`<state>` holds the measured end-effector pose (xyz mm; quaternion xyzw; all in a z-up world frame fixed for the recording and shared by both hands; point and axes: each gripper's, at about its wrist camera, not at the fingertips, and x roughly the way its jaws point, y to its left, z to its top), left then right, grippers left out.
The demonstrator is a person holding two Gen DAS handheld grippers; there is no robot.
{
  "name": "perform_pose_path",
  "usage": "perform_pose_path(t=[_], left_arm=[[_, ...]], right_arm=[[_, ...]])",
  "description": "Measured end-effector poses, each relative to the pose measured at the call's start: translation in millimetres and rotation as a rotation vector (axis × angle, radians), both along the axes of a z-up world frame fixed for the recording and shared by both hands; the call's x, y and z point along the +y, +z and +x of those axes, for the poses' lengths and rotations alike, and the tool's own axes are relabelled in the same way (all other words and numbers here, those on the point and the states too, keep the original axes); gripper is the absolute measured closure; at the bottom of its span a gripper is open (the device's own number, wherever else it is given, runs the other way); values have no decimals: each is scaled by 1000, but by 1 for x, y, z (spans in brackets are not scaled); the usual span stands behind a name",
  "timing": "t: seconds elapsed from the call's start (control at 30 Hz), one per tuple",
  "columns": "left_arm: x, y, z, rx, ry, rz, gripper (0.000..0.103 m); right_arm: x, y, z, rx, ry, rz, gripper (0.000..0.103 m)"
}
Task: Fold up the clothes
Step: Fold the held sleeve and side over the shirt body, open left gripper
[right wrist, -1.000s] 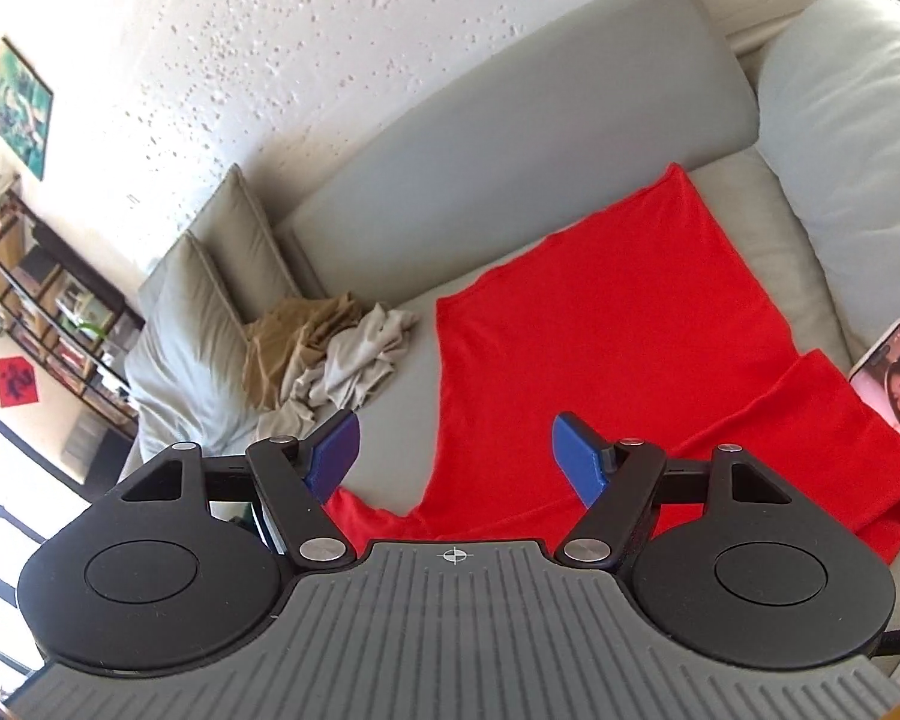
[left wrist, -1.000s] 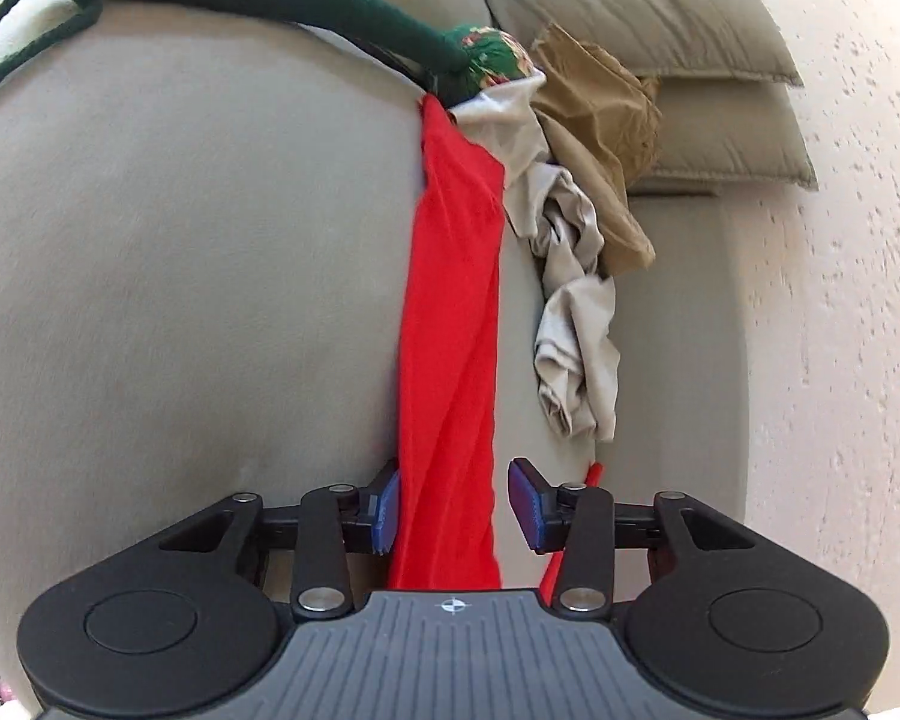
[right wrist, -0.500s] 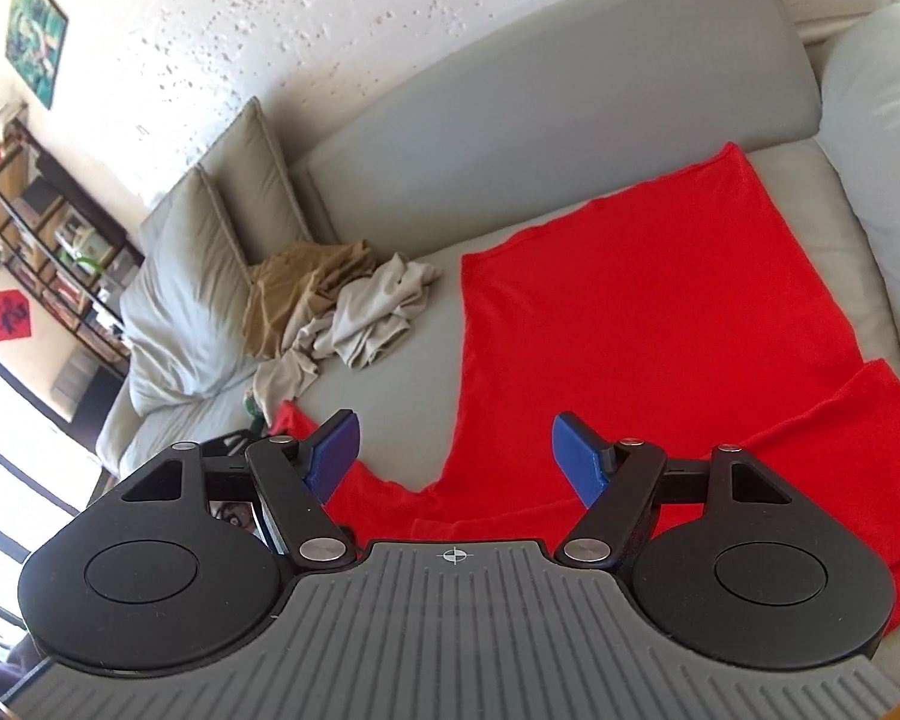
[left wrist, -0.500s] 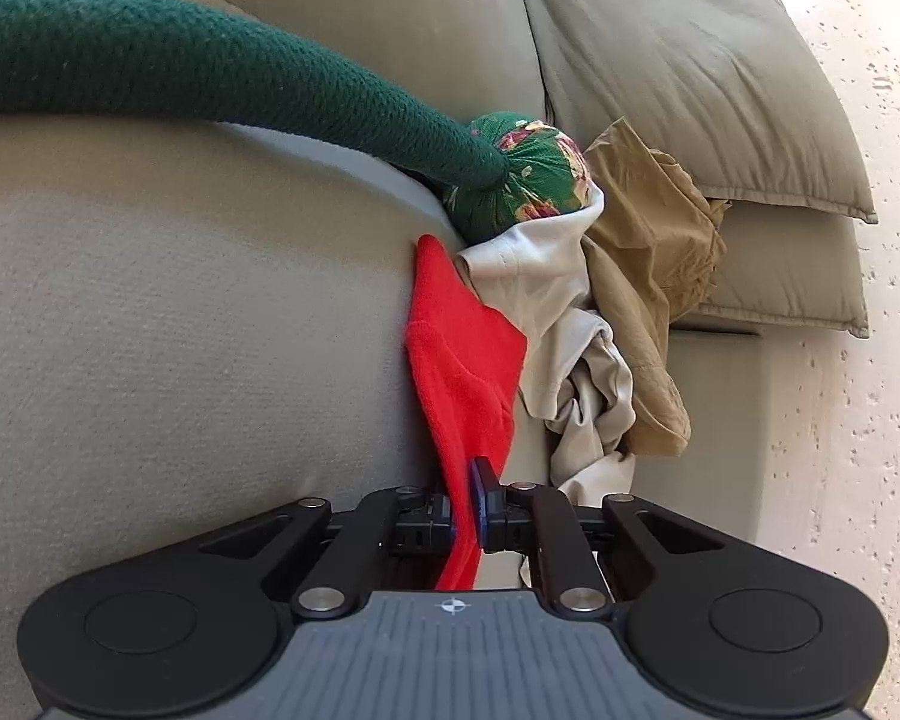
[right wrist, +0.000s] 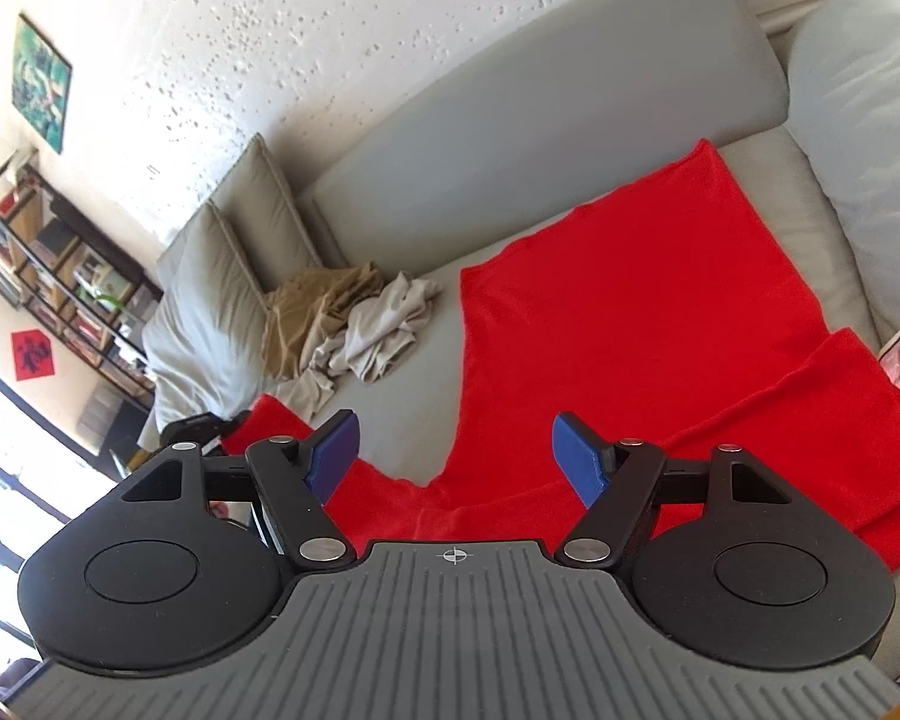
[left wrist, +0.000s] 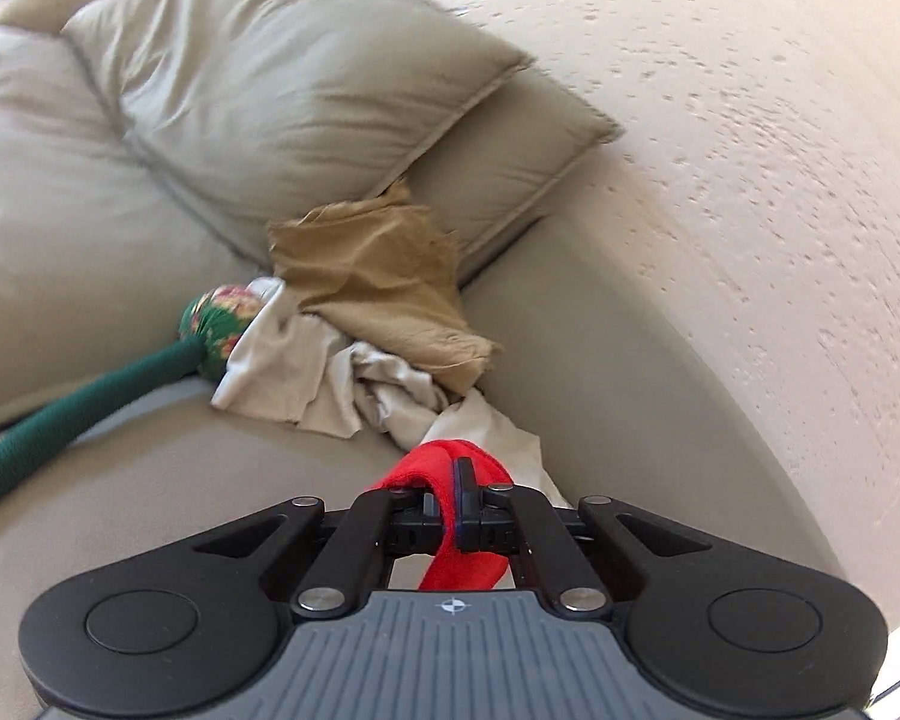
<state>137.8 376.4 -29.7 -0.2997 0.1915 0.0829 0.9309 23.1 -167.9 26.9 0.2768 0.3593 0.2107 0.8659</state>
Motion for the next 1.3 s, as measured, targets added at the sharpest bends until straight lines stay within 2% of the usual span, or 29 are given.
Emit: perform_pose_path(t=[0.13,0.27,0.4,0.5,0.57,0.6,0.67,0.77,0.83,0.93,1.0,1.07,1.13,1.23,1.3], left_arm=[[-83,38,-31,-80,-70,239,103],[-182,47,-55,-99,-107,444,103],[-288,30,-72,-77,-212,648,102],[-365,2,-84,-74,-299,855,102],[-413,-26,-88,-33,-390,960,99],[-432,-41,-90,16,-460,989,87],[-463,-69,-97,118,-617,1031,75],[-490,-99,-122,189,-818,1073,54],[-492,-103,-136,185,-876,1094,45],[-484,-97,-151,137,-918,1112,38],[-477,-91,-160,83,-949,1153,35],[-481,-98,-167,44,-986,1281,31],[-485,-113,-170,63,-1025,1375,31],[-479,-119,-168,65,-1010,1327,32],[-472,-112,-164,97,-1006,1242,32]], right_arm=[[-32,-3,-19,-9,-54,12,29],[-69,-18,-33,33,-121,51,29],[-103,-35,-45,81,-177,108,29],[-121,-45,-53,107,-216,114,29],[-131,-49,-58,110,-239,122,29],[-136,-51,-61,112,-250,130,29],[-146,-56,-64,119,-267,153,29],[-154,-61,-67,130,-273,164,29],[-156,-65,-67,137,-273,158,29],[-156,-70,-64,151,-272,145,29],[-151,-73,-60,160,-258,136,29],[-142,-75,-52,164,-230,114,29],[-131,-78,-42,170,-187,87,29],[-110,-85,-14,182,-47,55,33],[-95,-89,4,215,11,38,36]])
